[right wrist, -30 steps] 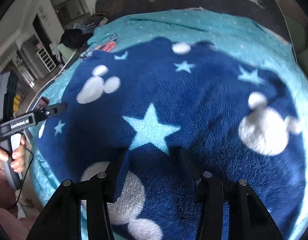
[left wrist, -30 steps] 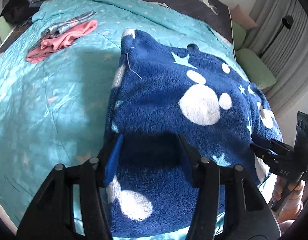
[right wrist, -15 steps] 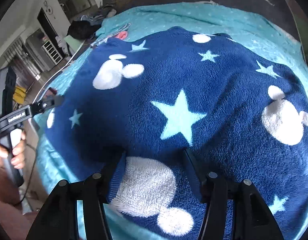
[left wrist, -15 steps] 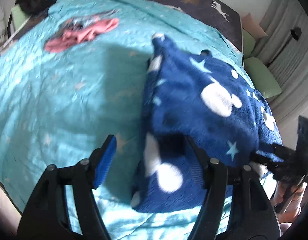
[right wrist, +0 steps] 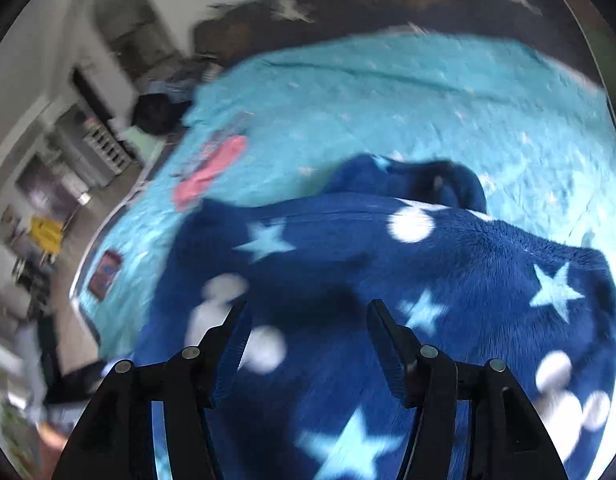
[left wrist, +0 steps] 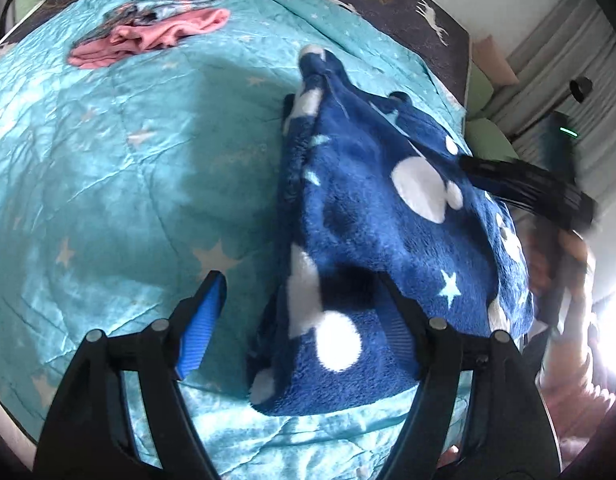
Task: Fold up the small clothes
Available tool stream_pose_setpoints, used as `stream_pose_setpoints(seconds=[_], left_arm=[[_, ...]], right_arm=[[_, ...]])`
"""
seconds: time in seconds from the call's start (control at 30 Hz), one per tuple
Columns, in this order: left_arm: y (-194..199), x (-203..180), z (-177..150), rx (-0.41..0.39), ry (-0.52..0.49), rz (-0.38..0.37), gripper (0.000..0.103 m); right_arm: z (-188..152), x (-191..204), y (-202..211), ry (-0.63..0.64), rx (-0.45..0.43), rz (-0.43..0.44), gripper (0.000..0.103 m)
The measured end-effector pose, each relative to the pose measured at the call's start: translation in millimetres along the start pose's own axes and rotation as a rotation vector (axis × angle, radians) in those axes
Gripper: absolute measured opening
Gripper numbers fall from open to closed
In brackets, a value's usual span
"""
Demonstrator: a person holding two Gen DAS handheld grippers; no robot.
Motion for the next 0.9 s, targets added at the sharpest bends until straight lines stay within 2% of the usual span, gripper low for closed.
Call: stream_pose_setpoints(seconds=[0.07,0.13,0.3,0.6,0.8,0.9], left_arm=[[-3.3,-0.7,0.9,0.013,-0.001,-0.009,0.078],[-7.6,-1.1,3.0,0.026,-0.001,-0.012,0.079],[-18.4,-6.9,5.3,0.058,-0.039,-0.018,0.082],[-32.5,-12.8,12.7,0.085,-0.052,-0.062,0.086],[-36.6,-14.0,16.8,0.099,-0.06,-0.091,0.086],[-39.6,-13.9,20.2,0.103,-0.052,-0.116,0.086]], right_arm=[[-3.4,-17.9,-41.1,-0.048,0.088,-0.002,0.061],[-1.3,-24.4,-53.9,-0.086,0.068,0.044,0.061],[-4.0,-12.4,-49.1,0.012,0.026,-0.03,0.062],[-5.5,-13.9,-49.3,0.015,0.008,-0.012,0.065],[-9.4,-18.5,-10.7,-0.076,-0.03,0.026,0.065],[-26.0,-3.9,21.1,-0.083,-0.043,0.114,0.065]])
Point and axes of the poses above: each gripper's, at about its wrist camera, not at the fingertips, and y roughly against the way its jaws point, x to its left, z to its top, the point moved 9 cm from there along -y, roughly the way its jaws point, and after that the axes turned 4 degrees about -z, right-handed, at the moved point
